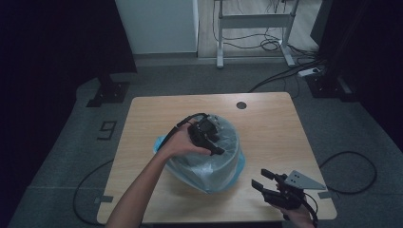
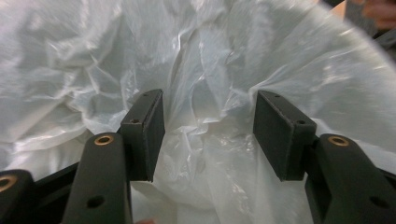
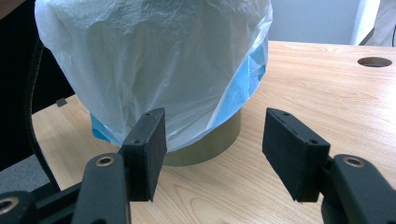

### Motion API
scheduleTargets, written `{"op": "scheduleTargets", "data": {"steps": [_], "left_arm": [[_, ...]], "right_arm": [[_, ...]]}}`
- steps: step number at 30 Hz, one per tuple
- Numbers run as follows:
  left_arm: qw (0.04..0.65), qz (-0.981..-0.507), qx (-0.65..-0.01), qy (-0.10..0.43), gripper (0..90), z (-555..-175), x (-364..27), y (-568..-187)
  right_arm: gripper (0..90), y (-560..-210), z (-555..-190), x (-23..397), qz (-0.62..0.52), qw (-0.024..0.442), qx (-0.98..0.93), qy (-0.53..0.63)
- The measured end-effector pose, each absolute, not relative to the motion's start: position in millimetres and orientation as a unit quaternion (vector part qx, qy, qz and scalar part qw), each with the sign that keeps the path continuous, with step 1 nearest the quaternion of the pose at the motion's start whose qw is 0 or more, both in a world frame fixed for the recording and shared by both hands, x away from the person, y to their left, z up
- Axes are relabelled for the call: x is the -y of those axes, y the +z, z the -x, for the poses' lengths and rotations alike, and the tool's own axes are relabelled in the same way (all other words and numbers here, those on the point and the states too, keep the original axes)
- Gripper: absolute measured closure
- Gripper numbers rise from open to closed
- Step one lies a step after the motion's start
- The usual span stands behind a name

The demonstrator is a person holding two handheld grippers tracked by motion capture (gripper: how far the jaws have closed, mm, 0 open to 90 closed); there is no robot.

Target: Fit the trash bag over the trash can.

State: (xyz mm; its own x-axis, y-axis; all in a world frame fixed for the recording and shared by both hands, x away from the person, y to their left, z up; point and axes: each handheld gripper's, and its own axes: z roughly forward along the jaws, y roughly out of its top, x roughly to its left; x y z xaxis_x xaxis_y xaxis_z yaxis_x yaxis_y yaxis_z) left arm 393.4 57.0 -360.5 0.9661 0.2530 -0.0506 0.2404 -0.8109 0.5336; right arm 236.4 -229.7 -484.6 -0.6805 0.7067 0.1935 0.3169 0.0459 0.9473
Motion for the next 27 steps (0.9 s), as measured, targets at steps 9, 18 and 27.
{"op": "scheduleTargets", "data": {"steps": [9, 18, 27], "left_arm": [[0.317, -0.938, -0.142, 0.021, 42.7, -386, -91, -338], [0.251, -0.959, -0.131, 0.013, 42.9, -377, -104, -353], [0.218, -0.966, -0.136, -0.013, 41.9, -384, -95, -367]], "right_arm": [[39.0, -484, -236, 231, -0.366, 0.168, -0.702, 0.588], [38.7, -485, -236, 228, -0.366, 0.168, -0.704, 0.585], [38.6, -486, -236, 229, -0.368, 0.169, -0.705, 0.583]]}}
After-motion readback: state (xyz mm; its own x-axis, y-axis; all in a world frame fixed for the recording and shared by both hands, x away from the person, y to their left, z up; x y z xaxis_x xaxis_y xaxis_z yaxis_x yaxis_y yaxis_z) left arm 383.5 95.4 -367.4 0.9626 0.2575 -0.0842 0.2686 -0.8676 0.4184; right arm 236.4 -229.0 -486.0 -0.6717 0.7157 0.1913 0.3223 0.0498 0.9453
